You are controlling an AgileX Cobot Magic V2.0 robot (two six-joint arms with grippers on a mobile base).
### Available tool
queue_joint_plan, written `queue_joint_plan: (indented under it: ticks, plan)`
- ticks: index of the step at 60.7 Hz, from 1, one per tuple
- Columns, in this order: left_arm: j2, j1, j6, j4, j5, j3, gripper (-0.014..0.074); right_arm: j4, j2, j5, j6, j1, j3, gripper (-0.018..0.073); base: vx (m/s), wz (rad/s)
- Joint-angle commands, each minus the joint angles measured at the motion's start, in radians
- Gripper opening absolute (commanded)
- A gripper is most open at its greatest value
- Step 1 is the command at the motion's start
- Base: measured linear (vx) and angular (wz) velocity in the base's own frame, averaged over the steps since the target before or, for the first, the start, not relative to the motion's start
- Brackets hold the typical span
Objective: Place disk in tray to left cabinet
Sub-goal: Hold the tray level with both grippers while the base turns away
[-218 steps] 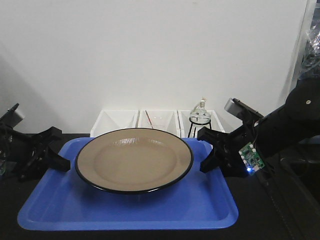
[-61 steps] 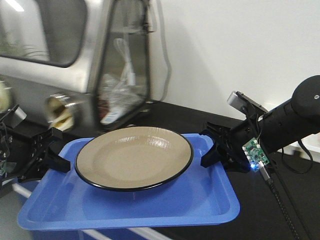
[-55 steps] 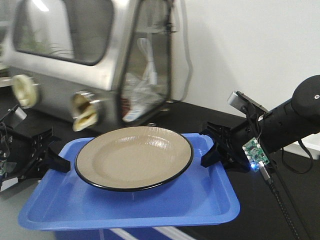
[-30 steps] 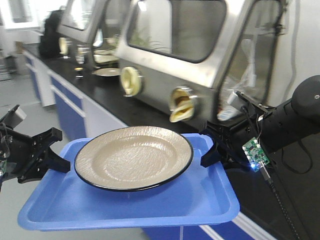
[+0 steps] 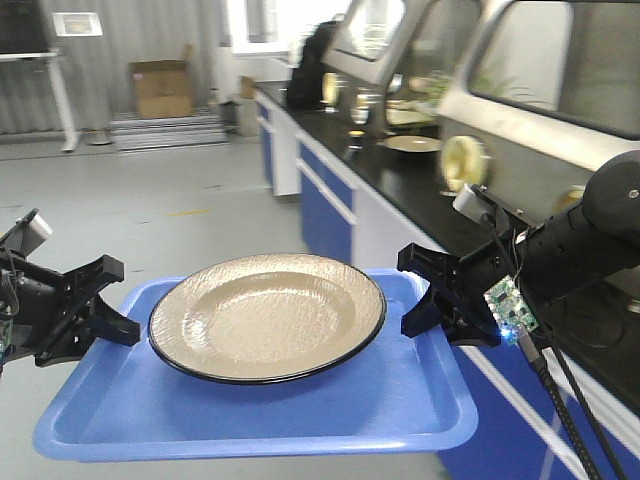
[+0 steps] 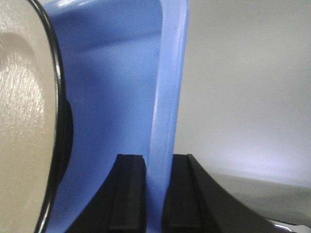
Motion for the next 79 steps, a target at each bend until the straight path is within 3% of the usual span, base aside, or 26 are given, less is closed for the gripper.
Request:
queue_joint_plan:
  ticks: [1,41,79]
  plan:
    - [-0.050,-0.023,-0.009,-0.149,0.011,-0.036,0.0000,0.133,-0.054,-0.034,-0.014,0.016,-0.039,-0.0003,-0.02,0.68]
    - [-0.050,-0.023,-0.009,-0.149,0.047,-0.036,0.0000,0.133,-0.054,-0.034,-0.014,0.016,-0.039,-0.0003,0.11,0.38]
    - [-0.050,-0.023,-0.009,-0.149,0.065,-0.036,0.0000,0.133,-0.054,-0.029,-0.014,0.018,-0.039,-0.0003,0.37,0.12]
